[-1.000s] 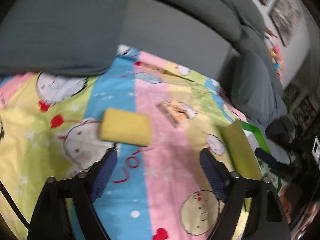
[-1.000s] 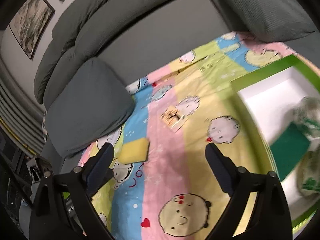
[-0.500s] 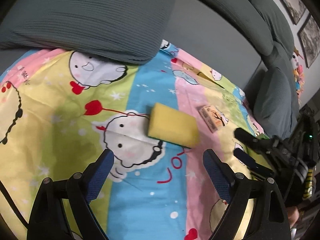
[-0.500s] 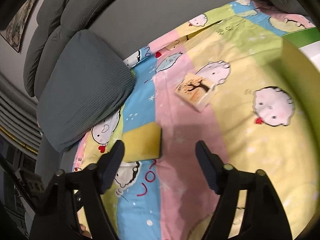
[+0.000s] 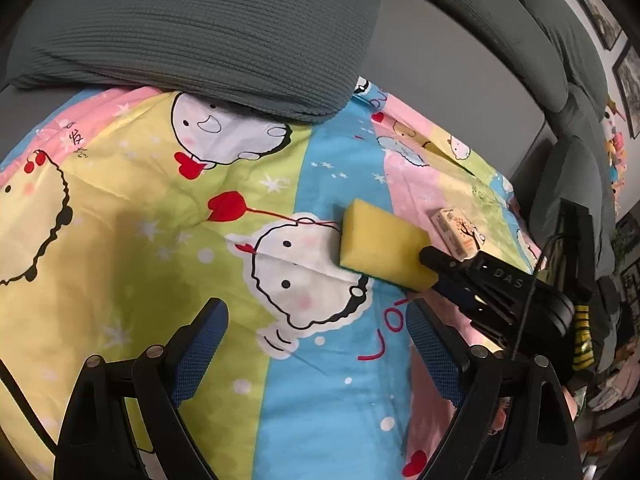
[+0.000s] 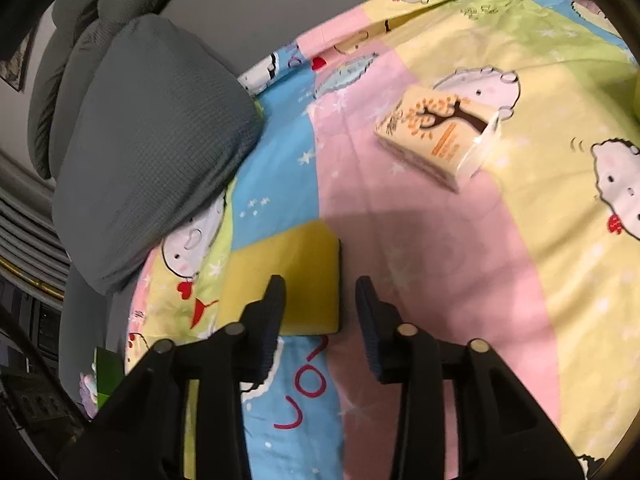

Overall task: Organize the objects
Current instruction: 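Close the right tool on the small yellow sponge, then close the left tool on the sponge beside the right tool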

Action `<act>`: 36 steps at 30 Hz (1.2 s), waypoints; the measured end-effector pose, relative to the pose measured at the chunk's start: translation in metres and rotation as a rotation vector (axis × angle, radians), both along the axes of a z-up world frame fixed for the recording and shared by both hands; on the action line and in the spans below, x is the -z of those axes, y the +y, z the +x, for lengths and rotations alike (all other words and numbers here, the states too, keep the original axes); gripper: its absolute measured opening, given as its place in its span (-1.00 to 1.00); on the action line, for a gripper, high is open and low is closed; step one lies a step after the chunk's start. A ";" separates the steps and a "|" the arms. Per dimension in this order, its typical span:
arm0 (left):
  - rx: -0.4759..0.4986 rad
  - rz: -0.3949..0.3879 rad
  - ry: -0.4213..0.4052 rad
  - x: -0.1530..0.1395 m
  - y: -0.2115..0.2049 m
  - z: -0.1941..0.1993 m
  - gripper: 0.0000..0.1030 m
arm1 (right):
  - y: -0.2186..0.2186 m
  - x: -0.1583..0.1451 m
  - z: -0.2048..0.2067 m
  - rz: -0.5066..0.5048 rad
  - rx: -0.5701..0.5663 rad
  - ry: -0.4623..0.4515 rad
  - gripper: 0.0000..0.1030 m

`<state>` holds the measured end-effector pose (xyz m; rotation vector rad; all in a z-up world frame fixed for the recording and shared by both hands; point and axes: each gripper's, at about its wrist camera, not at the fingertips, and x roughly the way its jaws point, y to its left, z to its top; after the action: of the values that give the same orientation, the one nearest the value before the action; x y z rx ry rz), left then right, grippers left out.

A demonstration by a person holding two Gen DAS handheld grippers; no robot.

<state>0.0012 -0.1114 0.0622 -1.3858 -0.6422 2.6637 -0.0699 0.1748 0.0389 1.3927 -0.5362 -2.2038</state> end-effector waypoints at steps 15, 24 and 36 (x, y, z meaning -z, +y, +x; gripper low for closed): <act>0.012 0.026 -0.012 0.002 0.010 -0.004 0.76 | 0.028 -0.019 0.014 -0.041 -0.023 -0.052 -0.73; 0.113 0.088 -0.039 0.004 0.044 -0.008 0.76 | 0.069 -0.027 0.038 0.105 -0.048 -0.079 -0.68; 0.228 0.079 -0.100 0.022 0.094 -0.020 0.49 | 0.094 -0.032 0.034 -0.006 0.006 -0.042 -0.20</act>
<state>-0.0188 -0.0169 0.0403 -1.4806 -0.5537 2.3819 -0.0363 0.2686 0.0714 1.4384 -0.5614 -2.1803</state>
